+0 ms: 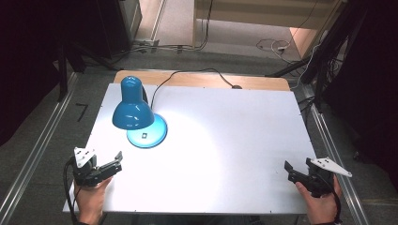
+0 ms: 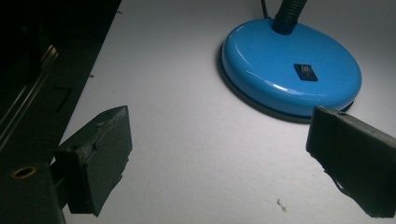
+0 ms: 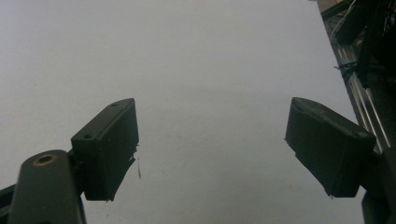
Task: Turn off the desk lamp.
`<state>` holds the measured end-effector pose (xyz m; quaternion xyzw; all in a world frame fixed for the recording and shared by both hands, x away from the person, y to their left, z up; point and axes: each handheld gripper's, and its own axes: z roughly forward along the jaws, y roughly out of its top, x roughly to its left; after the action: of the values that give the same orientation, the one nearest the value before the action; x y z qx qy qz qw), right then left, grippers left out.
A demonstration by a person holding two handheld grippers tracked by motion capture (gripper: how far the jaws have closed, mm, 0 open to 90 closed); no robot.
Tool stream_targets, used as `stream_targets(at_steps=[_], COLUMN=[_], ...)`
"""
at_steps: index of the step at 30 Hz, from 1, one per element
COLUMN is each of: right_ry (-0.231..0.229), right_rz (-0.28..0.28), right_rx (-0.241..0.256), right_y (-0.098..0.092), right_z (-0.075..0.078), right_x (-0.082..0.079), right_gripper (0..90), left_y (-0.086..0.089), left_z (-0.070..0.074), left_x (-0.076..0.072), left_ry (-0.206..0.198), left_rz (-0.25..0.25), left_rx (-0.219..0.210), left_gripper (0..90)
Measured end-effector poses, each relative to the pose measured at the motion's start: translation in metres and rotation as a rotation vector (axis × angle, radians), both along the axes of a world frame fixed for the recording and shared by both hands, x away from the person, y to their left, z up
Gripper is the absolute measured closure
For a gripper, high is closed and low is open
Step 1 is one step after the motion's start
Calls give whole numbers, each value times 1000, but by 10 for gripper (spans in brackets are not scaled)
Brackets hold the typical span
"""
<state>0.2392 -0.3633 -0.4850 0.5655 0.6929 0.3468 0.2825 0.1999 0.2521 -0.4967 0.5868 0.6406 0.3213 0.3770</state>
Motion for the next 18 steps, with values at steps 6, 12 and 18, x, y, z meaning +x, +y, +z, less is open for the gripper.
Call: stream_targets(at_steps=[6, 12, 18], right_ry=[4, 6, 8], right_rz=[2, 4, -7], right_rx=[16, 23, 23], right_y=[-2, -3, -3], right_z=[-2, -2, -1], right_x=[2, 2, 1], right_gripper=[161, 160, 160], left_y=[-4, -8, -13], left_z=[-1, -1, -2], left_x=[3, 7, 10], left_ry=[8, 11, 14], left_rz=[-12, -23, -37], left_rx=[0, 2, 2], left_gripper=[77, 78, 103])
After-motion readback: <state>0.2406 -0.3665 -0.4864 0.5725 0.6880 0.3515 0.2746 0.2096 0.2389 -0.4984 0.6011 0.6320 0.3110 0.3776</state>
